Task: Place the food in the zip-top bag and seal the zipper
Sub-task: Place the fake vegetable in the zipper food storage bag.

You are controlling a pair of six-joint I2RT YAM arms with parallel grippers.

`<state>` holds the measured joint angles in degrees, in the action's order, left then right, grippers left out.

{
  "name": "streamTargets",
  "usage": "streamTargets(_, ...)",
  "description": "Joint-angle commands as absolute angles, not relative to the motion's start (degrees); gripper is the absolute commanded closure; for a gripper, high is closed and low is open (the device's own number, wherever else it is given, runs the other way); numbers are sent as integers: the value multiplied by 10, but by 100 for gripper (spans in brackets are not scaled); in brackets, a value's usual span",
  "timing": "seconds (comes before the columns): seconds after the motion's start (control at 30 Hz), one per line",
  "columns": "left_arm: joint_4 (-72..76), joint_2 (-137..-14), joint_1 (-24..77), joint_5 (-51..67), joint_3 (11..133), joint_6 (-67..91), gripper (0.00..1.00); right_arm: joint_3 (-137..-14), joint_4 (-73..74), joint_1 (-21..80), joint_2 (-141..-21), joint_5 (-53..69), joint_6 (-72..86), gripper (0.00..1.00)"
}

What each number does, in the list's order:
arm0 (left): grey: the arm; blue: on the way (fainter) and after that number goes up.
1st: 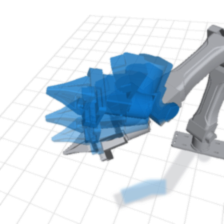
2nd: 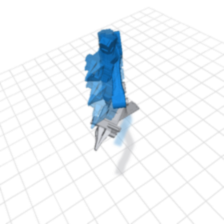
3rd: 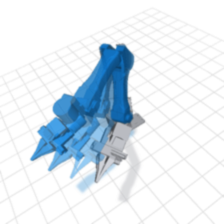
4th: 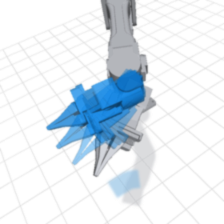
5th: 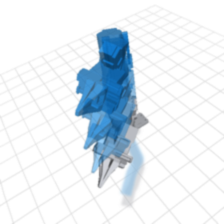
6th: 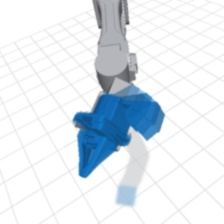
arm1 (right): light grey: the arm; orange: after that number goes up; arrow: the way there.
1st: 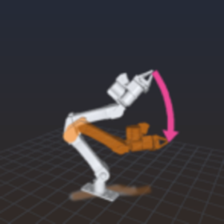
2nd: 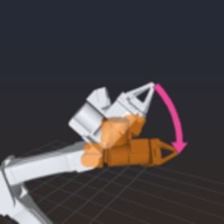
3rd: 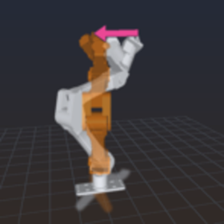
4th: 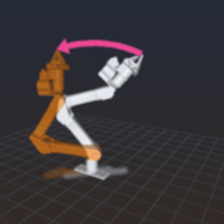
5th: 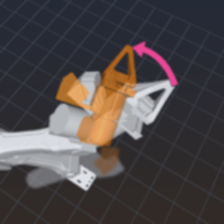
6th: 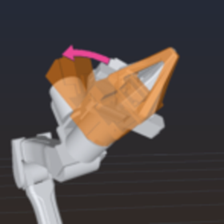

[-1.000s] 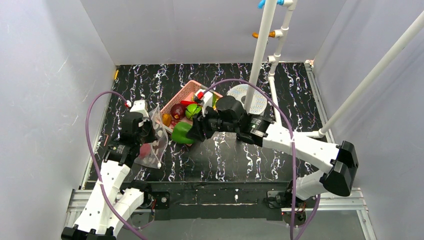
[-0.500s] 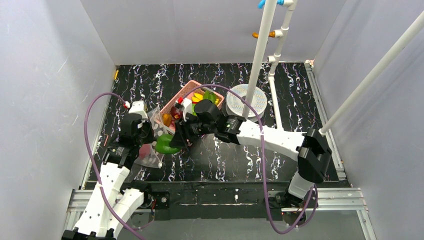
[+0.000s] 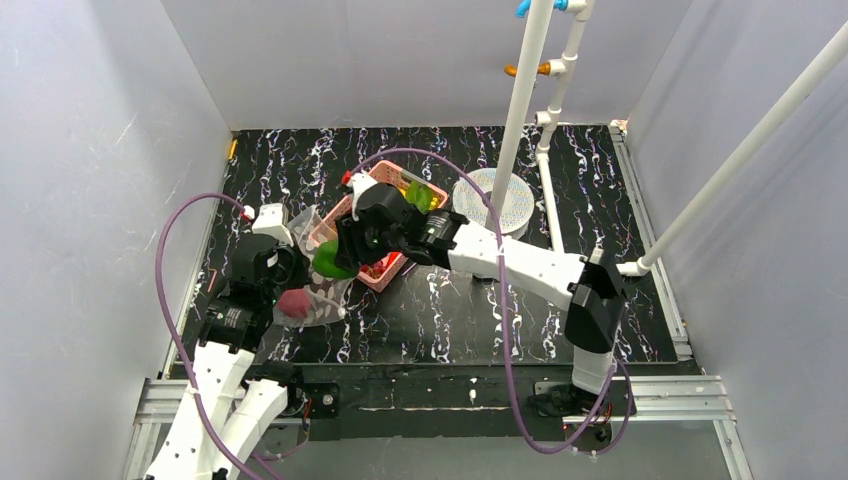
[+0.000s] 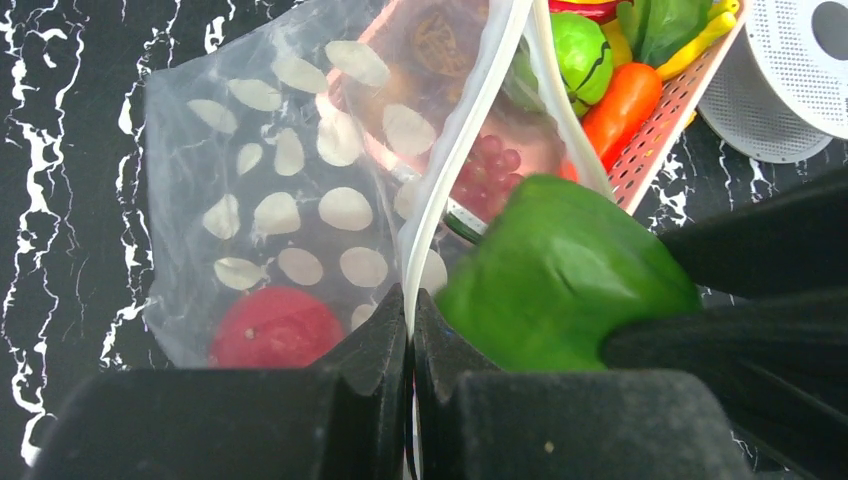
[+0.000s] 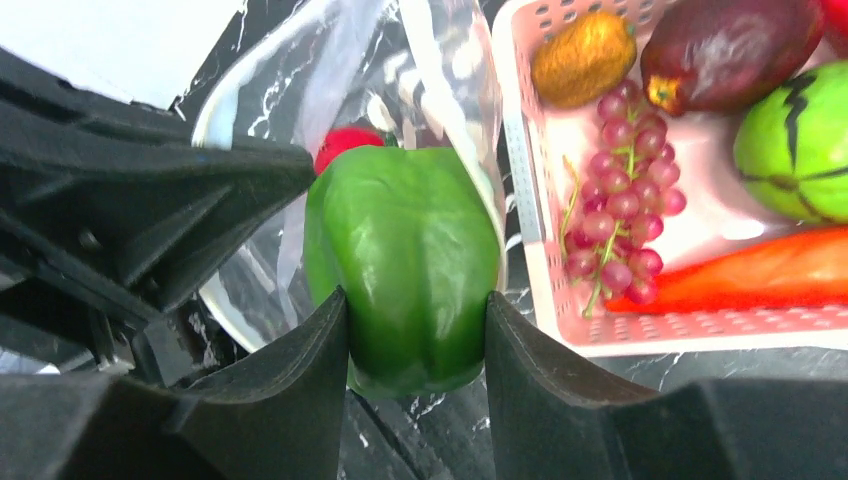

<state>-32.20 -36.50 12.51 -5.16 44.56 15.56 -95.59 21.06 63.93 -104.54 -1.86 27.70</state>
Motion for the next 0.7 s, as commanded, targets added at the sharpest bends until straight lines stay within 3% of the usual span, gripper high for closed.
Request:
streamTargets(0.0,-312,-362,126,-31,440,149,100,-1055,224,646,-1082,-51,269,99)
streamTargets(0.47,-312,-356,127,-32,440,148,100,-1162,174,648,-1177,-102,233,87)
streamTargets(0.57,-312,-355,127,-31,440,146,100,-1175,164,648,-1189,-104,228,80)
streamTargets(0.67,-314,-351,127,-41,439,147,100,-1185,159,647,-1198,-98,221,67)
